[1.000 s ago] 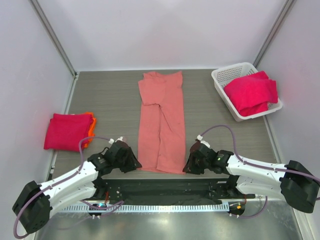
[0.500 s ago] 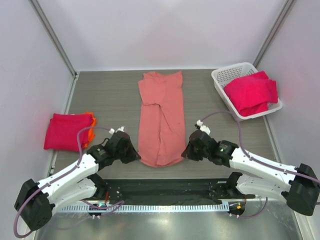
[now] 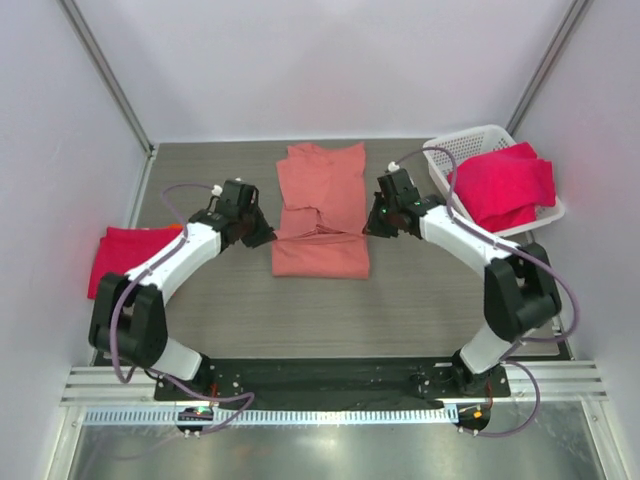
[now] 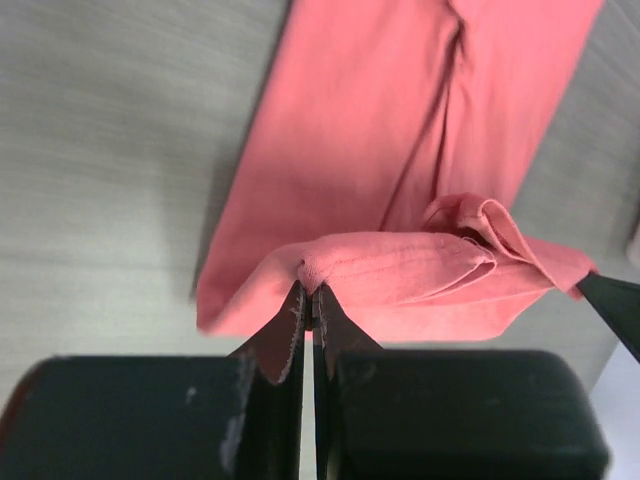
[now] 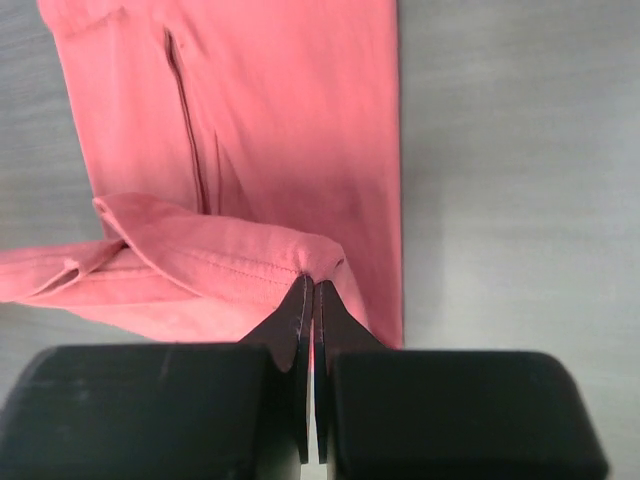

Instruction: Fold and stack the t-shirts

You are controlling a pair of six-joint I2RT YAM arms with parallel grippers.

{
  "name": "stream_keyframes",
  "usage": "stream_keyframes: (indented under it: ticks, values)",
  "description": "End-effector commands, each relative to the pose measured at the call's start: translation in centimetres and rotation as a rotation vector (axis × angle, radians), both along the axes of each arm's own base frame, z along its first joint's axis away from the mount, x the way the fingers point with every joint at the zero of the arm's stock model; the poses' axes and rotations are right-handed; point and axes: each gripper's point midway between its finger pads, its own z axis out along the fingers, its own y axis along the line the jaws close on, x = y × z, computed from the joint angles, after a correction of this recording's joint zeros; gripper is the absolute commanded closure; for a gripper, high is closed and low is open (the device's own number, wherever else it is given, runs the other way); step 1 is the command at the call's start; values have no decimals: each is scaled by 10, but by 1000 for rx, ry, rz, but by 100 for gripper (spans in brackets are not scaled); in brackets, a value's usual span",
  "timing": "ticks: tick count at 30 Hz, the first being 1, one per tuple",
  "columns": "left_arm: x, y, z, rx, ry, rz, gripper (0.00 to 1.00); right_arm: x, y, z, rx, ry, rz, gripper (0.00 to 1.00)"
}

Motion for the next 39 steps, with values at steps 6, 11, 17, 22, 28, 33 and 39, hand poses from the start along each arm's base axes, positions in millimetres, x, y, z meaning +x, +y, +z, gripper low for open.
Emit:
stream_keyframes:
  ticks: [6, 11, 17, 22, 28, 33, 39]
  values:
    - [90, -16, -6, -34, -37, 7, 100, 81, 10, 9, 56, -35, 50, 99]
    - [128, -20, 10, -46, -90, 22, 100, 108, -1, 4, 86, -24, 21, 99]
    - [158, -21, -8, -53, -65, 37, 84, 138, -3, -4, 116, -21, 19, 92]
    - [162, -22, -19, -78, -37, 17, 26, 143, -7, -13, 131, -2, -2, 32]
    - [99, -7, -29, -71, -9, 12, 23, 72, -20, -13, 153, 0, 28, 31]
    - [52, -2, -42, -88, 26, -12, 26, 13, -17, -41, 188, 97, 87, 34]
    - [19, 5, -67, -81, 92, -23, 35, -11, -10, -60, 223, 150, 86, 42]
